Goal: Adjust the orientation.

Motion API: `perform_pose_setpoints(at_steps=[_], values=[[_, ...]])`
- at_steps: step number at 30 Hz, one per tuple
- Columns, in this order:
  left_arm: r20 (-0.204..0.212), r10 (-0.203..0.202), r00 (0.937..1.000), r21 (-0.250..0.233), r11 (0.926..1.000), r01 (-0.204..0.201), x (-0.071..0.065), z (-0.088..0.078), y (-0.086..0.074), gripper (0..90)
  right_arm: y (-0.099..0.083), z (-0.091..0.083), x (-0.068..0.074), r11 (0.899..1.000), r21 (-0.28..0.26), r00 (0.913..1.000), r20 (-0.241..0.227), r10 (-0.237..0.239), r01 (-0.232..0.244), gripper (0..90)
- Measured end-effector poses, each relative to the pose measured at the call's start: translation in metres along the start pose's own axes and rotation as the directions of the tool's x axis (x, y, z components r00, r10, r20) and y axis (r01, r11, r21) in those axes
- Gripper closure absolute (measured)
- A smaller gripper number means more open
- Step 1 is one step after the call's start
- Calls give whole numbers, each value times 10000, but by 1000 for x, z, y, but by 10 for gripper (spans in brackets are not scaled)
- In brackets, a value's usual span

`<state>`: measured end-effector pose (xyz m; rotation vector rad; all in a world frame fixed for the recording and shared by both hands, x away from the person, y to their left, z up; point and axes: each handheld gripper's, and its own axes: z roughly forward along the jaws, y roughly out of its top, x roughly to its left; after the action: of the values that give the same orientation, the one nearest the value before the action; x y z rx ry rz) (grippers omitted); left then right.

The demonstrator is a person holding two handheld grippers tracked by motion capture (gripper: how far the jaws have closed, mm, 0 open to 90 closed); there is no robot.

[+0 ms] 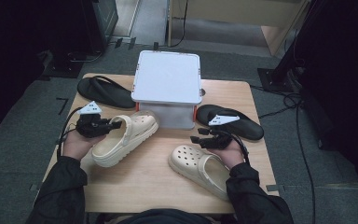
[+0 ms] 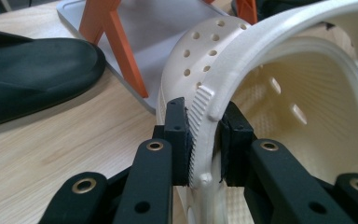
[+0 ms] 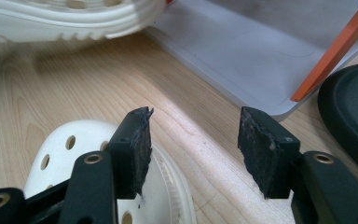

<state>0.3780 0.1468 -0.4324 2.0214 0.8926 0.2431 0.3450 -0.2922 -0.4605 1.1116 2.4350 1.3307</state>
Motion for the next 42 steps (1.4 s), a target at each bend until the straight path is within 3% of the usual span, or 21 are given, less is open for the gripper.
perform_pose_setpoints(at_steps=[5, 12, 13, 18, 24, 29, 33, 35, 36, 42], values=[[-193, -274, 9994, 61, 9996, 275, -1, 17, 6, 772, -1, -1, -1, 9999, -16, 9999, 87, 100, -100, 448], [-457, -135, 9989, 158, 9998, 142, -6, 35, 10, 766, -3, -4, -1, 9998, -46, 9996, 245, 169, -168, 449], [-537, -335, 9980, 50, 9994, 338, -8, 41, 11, 766, -4, -4, -1, 9999, -49, 9995, 259, 163, -162, 448], [-623, -497, 9968, -16, 9988, 497, -11, 48, 13, 764, -5, -5, -1, 9997, -88, 9993, 319, 209, -206, 448], [-243, -472, 9986, 172, 9987, 476, -18, 56, 14, 721, -6, -6, -2, 9997, -114, 9990, 384, 213, -208, 449], [524, -1104, 9925, 331, 9935, 1088, -13, 55, 12, 651, -5, -6, -2, 9997, -173, 9993, 329, 193, -187, 495], [514, -803, 9954, 618, 9951, 771, -16, 55, 12, 614, 0, -5, -2, 9995, -294, 9997, 236, 117, -110, 525], [628, -870, 9942, 803, 9934, 819, -15, 55, 11, 581, 4, -5, -1, 9991, -396, 9997, 185, 138, -131, 544], [683, -1024, 9924, 739, 9925, 973, -15, 53, 10, 568, 5, -4, 0, 9989, -456, 9998, 152, 132, -125, 544], [1038, -1078, 9887, 568, 9931, 1023, -14, 32, 4, 485, 20, 3, 5, 9975, -688, 9999, 33, -163, 165, 575]])
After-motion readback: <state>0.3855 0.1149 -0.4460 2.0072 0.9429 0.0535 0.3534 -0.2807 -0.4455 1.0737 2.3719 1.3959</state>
